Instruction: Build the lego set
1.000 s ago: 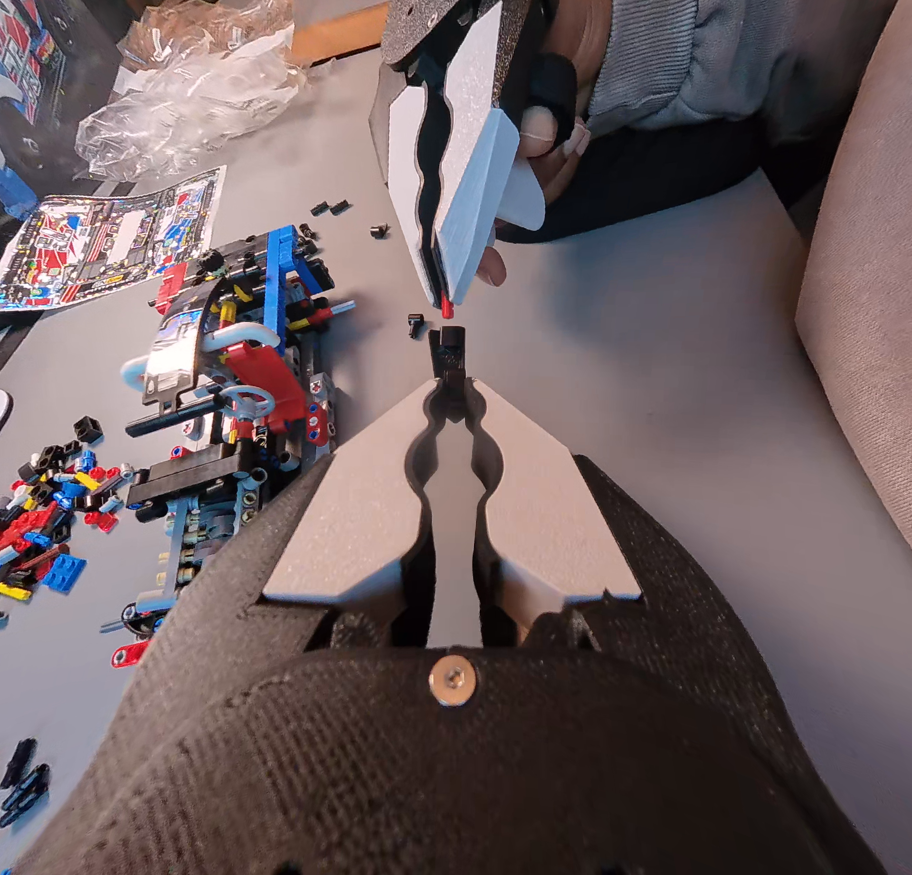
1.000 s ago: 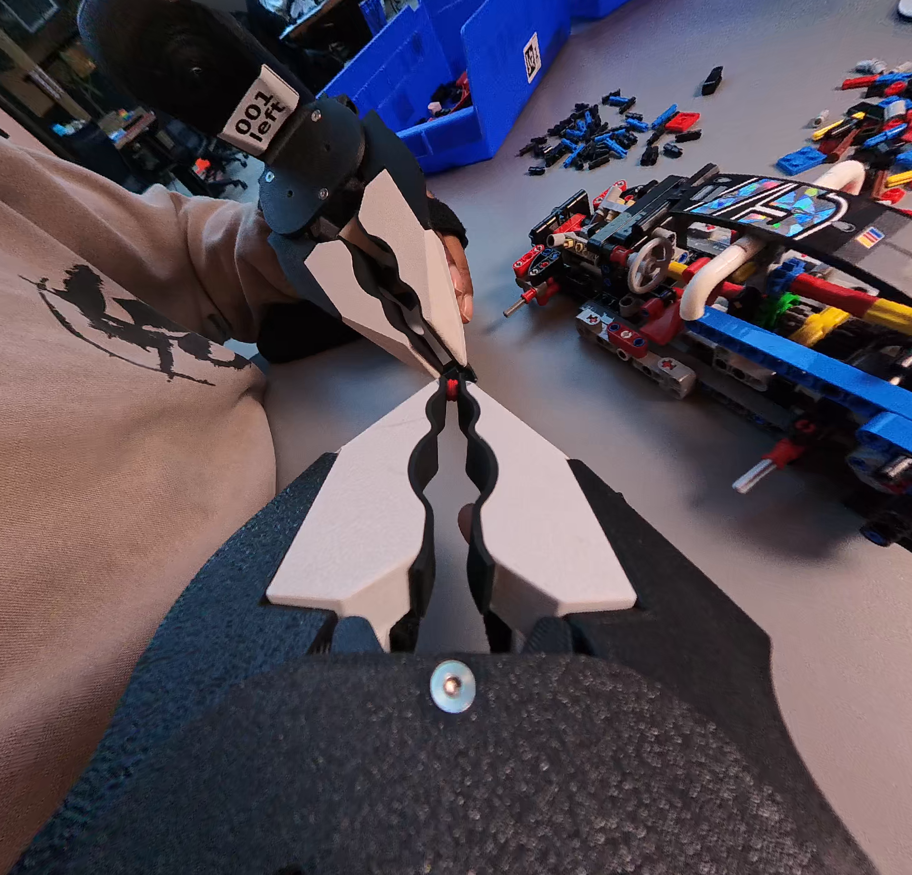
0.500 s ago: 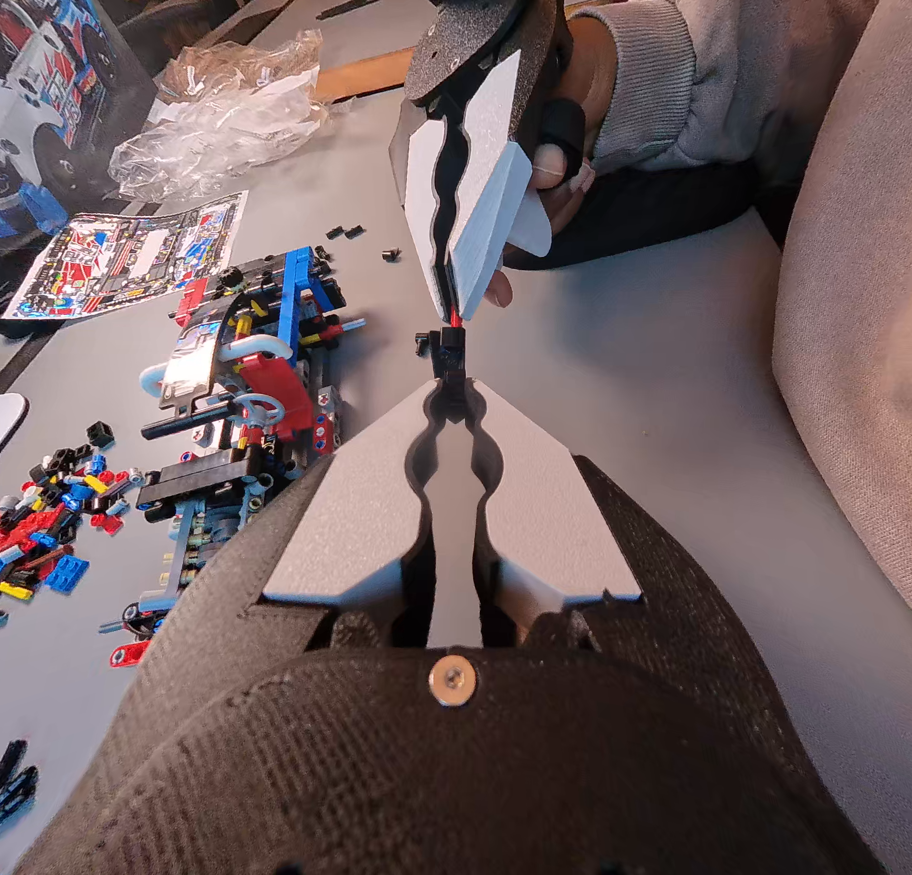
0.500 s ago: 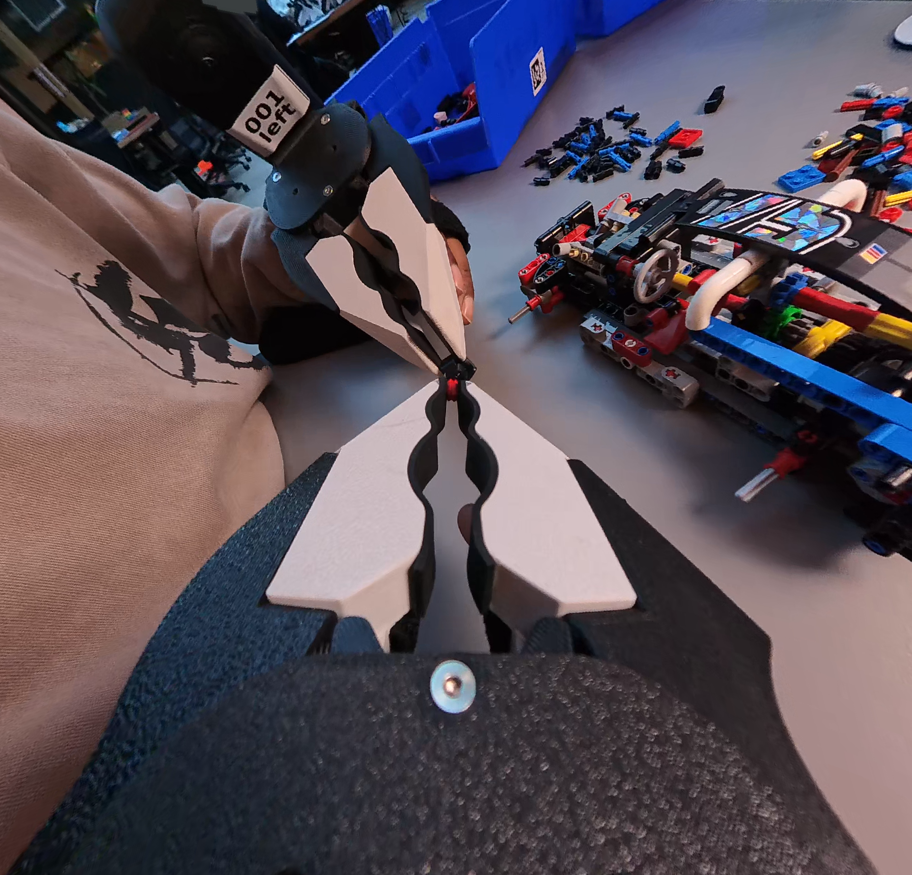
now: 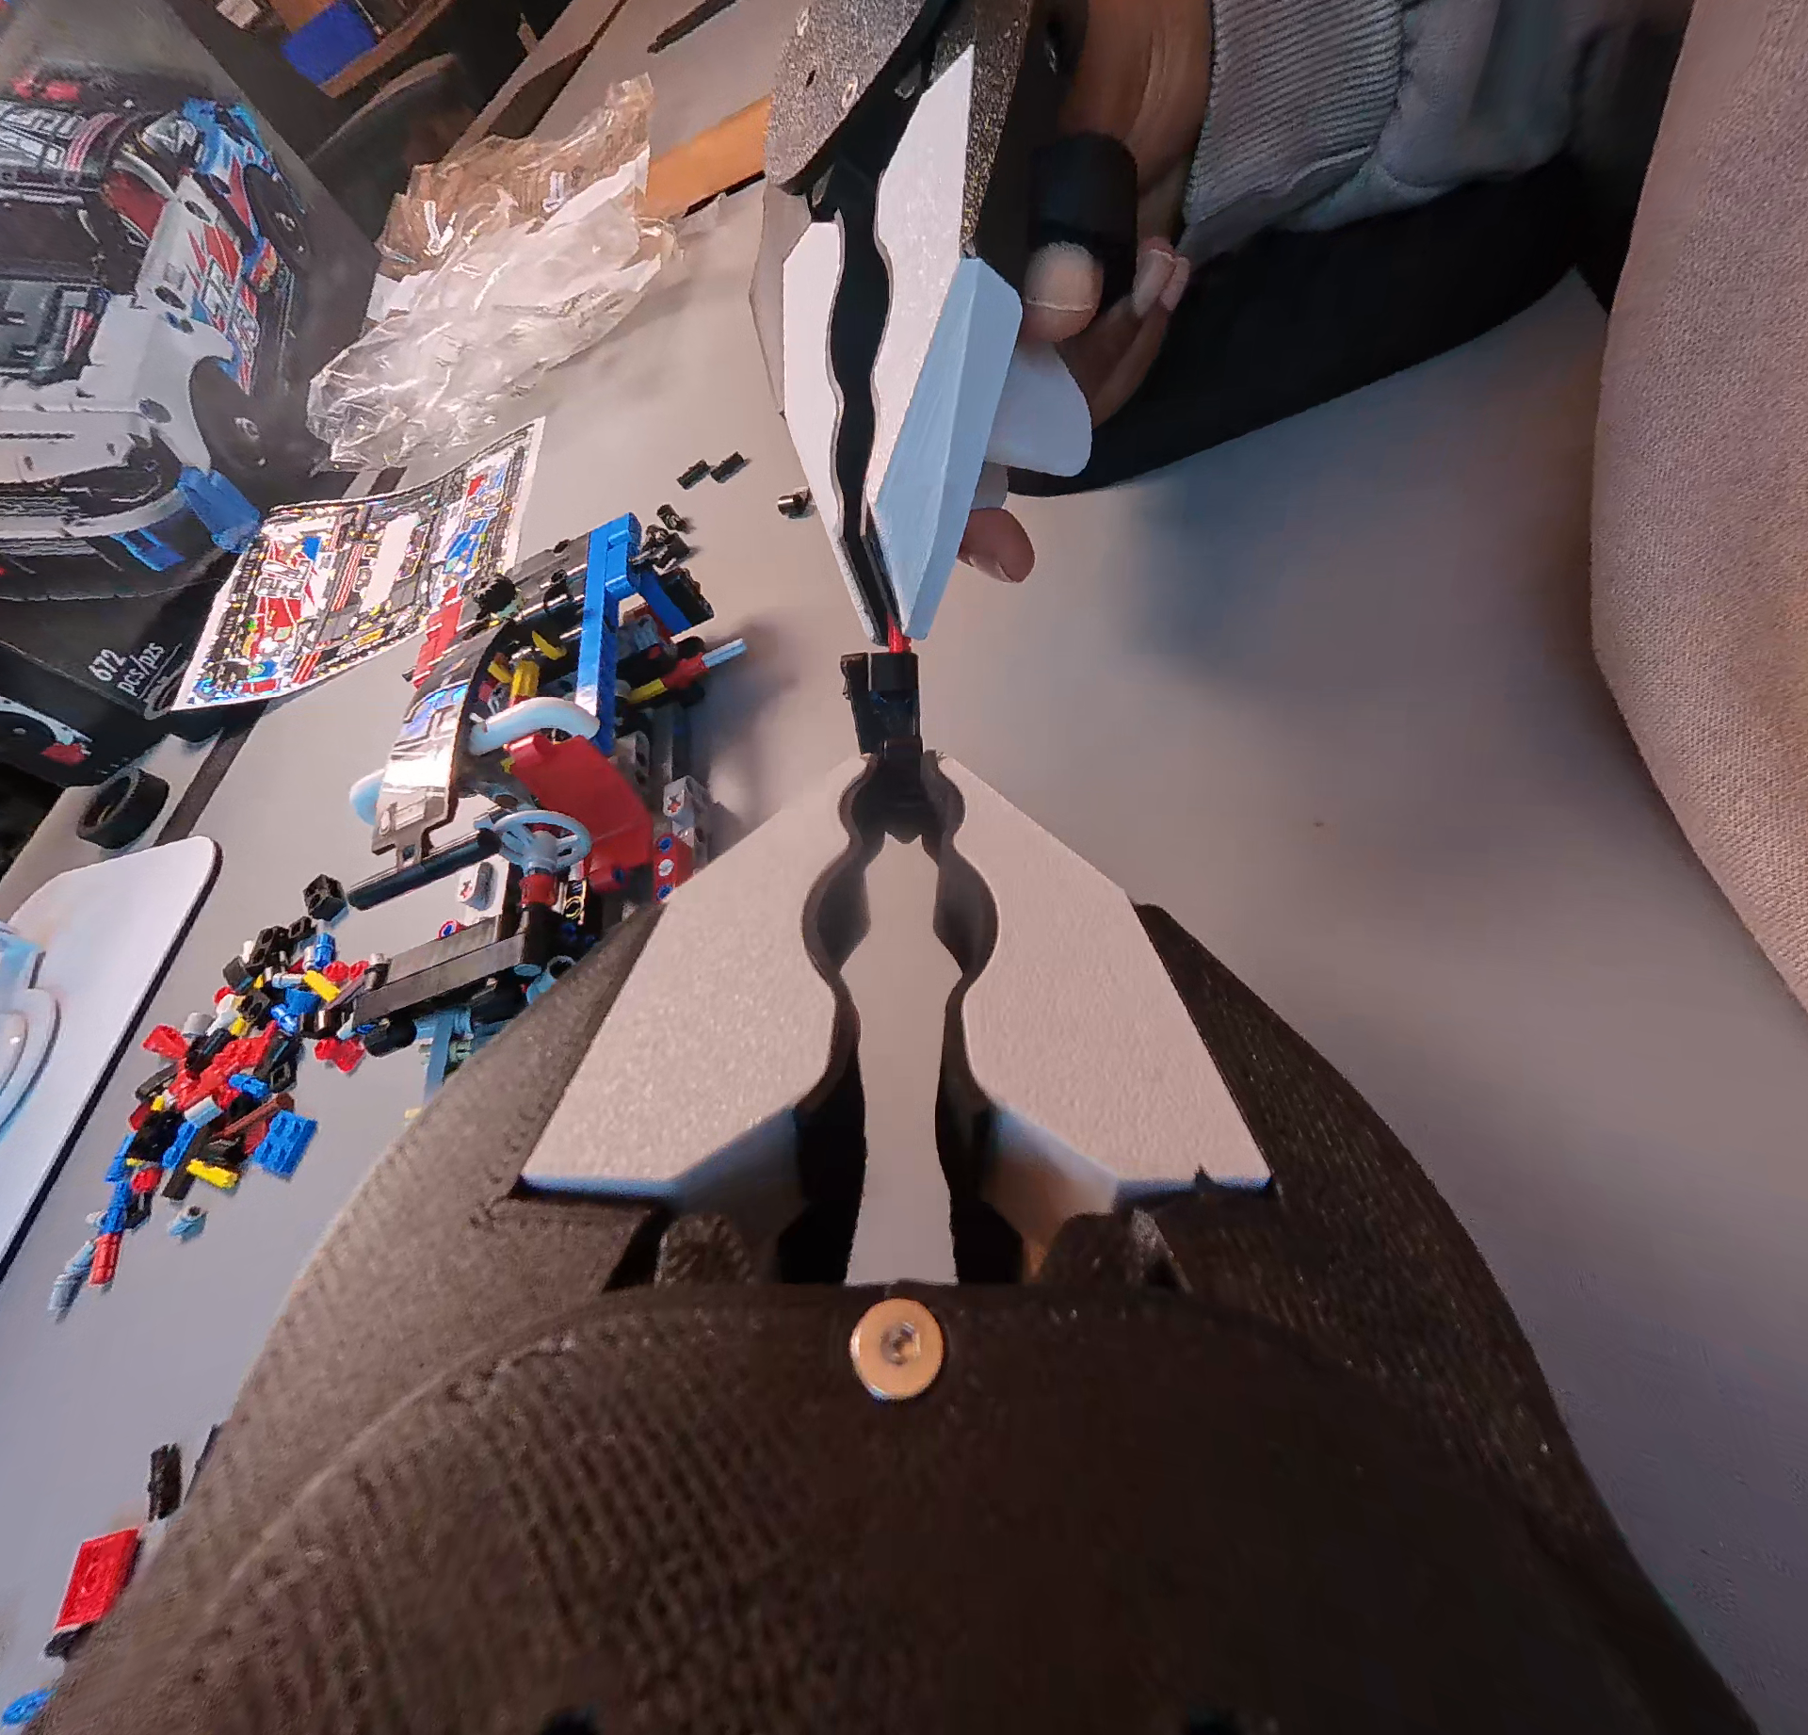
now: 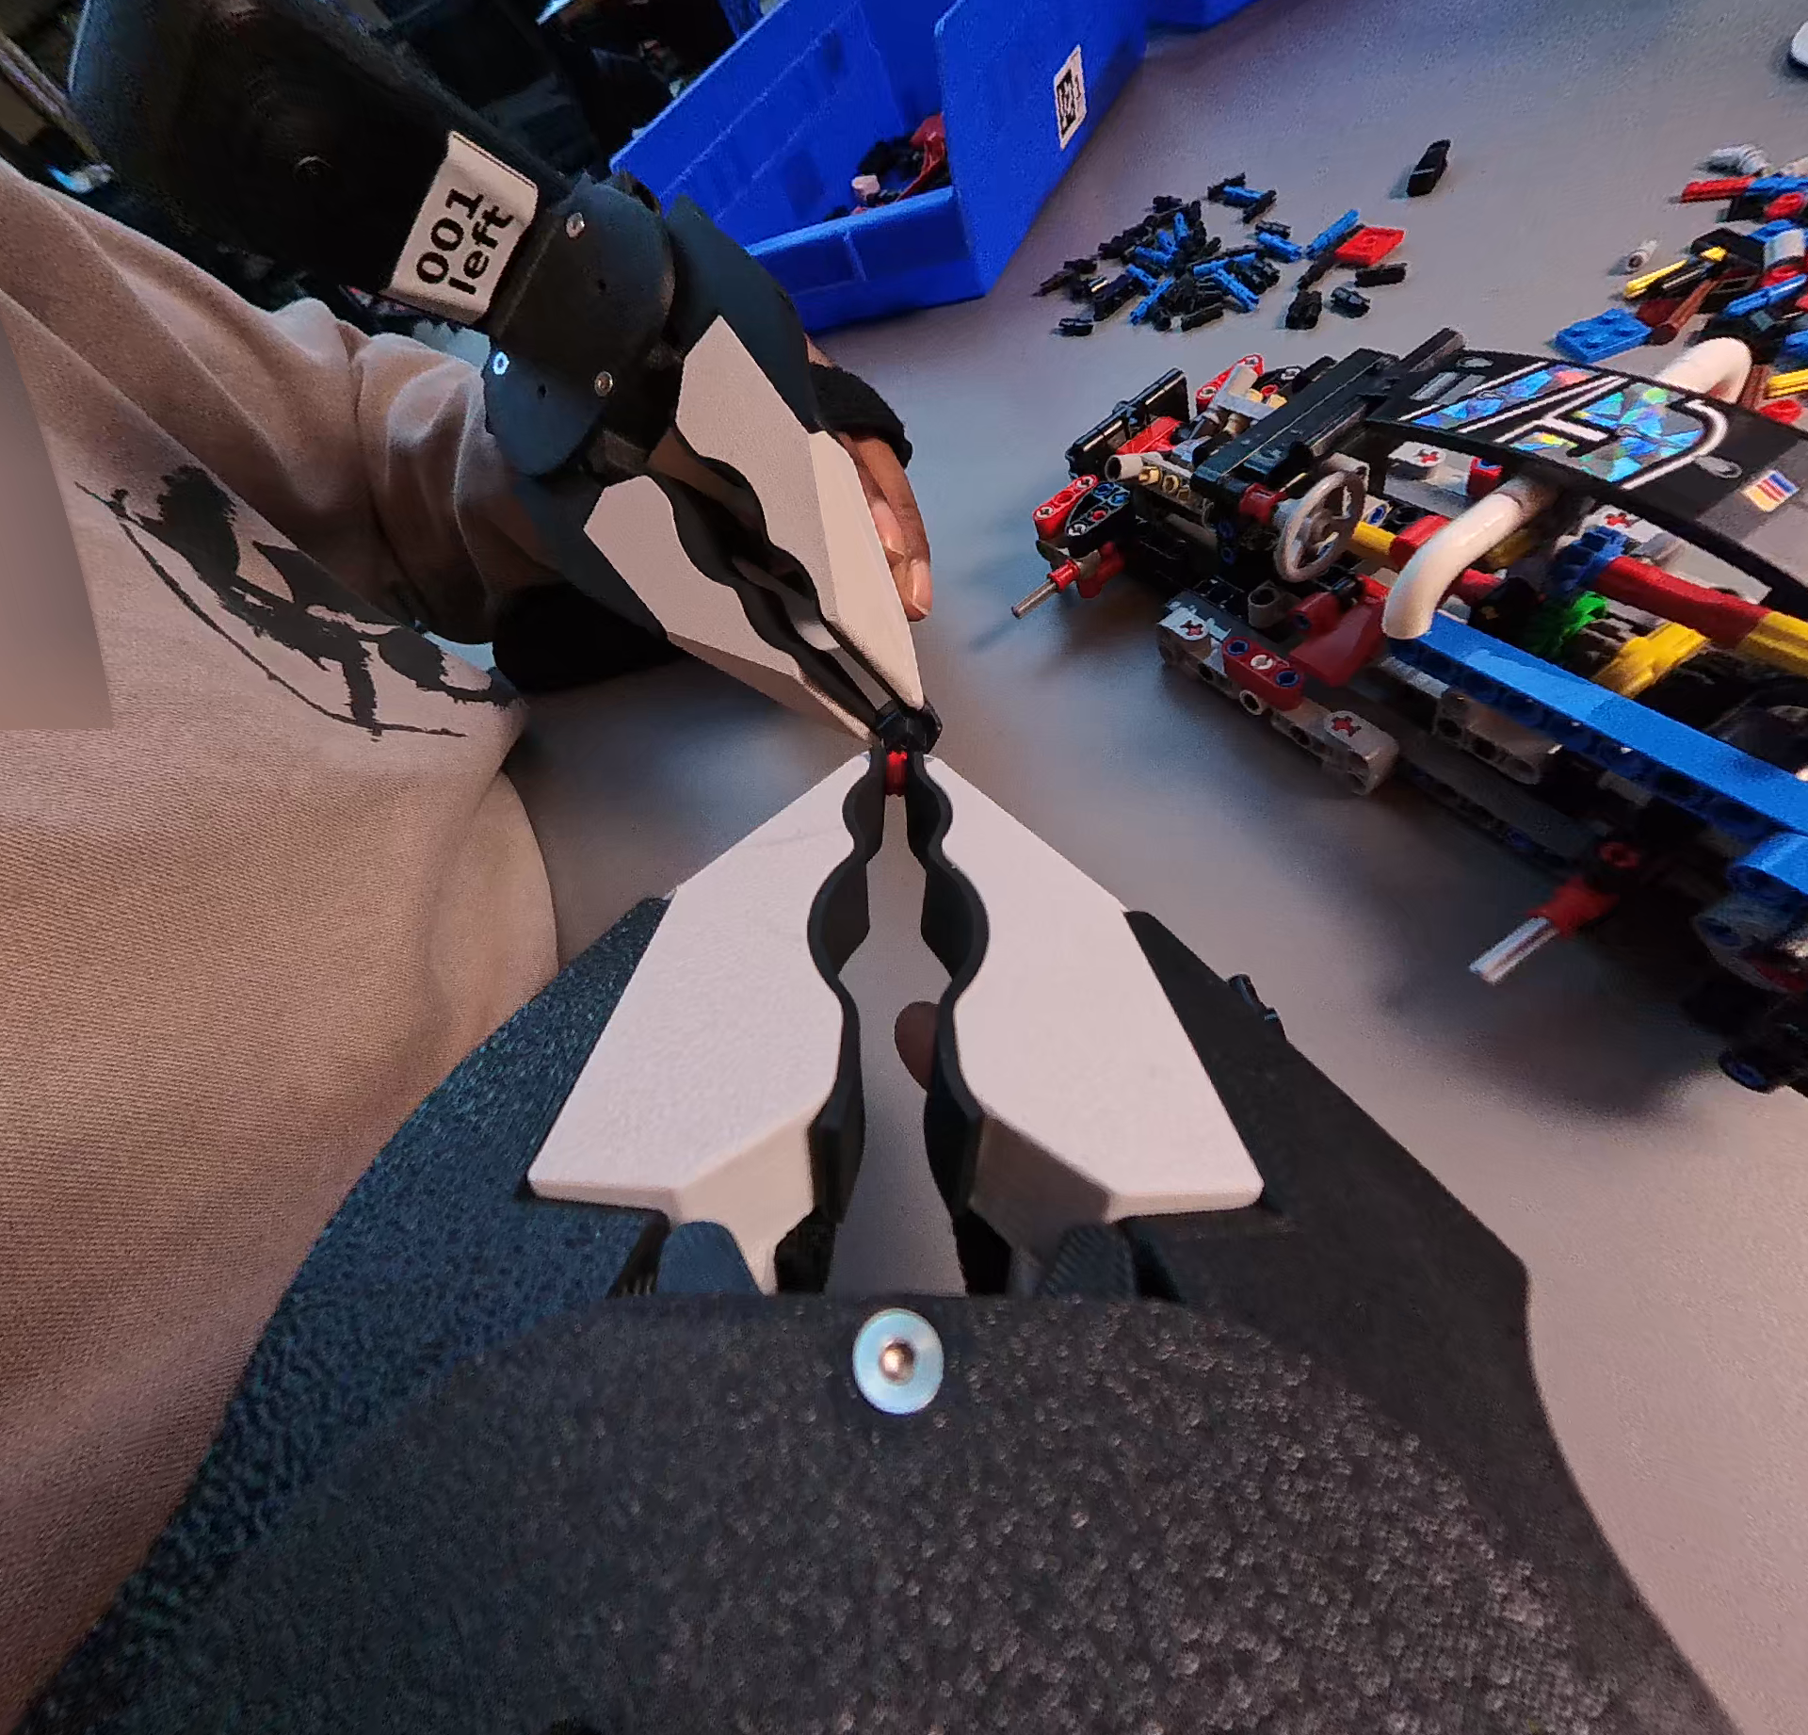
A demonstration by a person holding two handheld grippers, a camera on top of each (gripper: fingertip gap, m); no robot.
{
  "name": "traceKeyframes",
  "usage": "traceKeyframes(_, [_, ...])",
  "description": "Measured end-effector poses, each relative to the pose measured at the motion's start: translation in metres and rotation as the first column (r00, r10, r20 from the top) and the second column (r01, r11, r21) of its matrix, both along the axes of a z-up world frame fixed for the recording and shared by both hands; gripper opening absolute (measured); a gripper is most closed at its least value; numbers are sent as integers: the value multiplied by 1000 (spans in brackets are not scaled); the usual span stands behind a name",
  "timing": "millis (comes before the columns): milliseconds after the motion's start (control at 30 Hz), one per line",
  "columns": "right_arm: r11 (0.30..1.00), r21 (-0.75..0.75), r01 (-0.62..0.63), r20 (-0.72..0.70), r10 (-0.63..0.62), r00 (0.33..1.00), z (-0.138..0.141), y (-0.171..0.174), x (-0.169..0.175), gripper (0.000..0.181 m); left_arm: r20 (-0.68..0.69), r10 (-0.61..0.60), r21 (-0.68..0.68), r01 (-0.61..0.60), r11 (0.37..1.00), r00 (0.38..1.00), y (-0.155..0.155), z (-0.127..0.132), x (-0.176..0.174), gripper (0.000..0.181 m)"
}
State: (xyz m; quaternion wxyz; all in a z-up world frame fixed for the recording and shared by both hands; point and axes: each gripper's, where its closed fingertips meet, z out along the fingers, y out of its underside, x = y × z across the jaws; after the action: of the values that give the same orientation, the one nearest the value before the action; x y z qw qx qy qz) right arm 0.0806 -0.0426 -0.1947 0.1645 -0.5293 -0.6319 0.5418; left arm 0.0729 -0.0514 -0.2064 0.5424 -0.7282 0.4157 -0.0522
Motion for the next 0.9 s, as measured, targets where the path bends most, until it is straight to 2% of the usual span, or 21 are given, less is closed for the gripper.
traceKeyframes(133, [999, 36, 16, 5, -16, 1000, -3, 1, -1, 2, -1, -1, 1, 1, 1000, 1000, -1, 0, 0, 4])
traceKeyframes(467, [998, -66, -15, -16, 14, 1000, 5, -3, 3, 1, 17, -28, 41, 27, 999, 999, -4, 7, 4, 3])
traceKeyframes(900, [999, -46, -10, -10, 10, 1000, 2, -5, 3, 2, -15, -31, 49, 32, 998, 999, -6, 4, 6, 3])
